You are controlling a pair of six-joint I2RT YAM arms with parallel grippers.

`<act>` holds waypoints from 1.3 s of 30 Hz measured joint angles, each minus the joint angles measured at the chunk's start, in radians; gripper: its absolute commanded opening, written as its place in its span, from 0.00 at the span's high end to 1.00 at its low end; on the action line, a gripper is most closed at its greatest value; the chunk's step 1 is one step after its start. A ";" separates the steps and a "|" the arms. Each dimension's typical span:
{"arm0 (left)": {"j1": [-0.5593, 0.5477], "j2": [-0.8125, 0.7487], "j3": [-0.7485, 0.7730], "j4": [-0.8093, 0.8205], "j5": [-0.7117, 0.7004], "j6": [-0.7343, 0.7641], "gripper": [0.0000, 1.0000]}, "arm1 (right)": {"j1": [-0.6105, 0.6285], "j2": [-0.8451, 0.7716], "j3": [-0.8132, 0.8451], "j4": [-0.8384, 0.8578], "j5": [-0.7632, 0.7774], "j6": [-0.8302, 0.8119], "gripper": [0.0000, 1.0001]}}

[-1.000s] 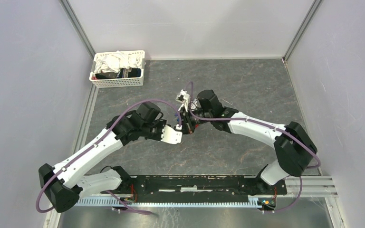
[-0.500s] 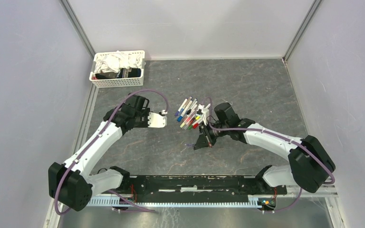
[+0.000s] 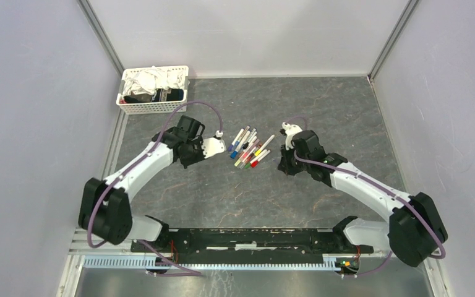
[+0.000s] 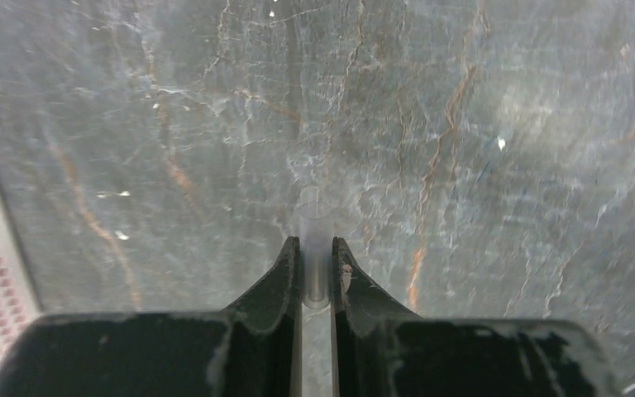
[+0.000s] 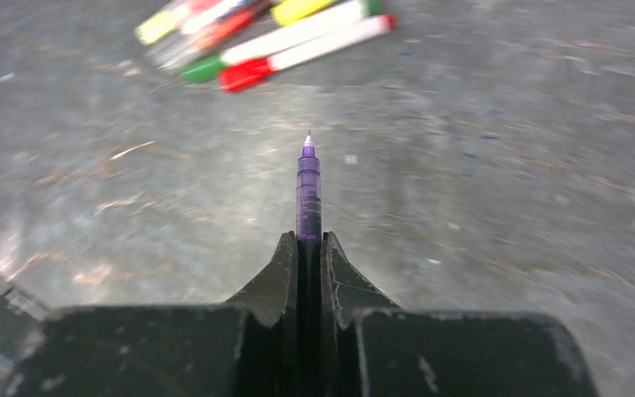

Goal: Open the pen caps
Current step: Place the pen at the center of the board.

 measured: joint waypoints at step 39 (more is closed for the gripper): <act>0.103 0.171 0.153 0.000 0.171 -0.348 0.00 | -0.078 0.168 -0.120 0.138 0.388 -0.015 0.72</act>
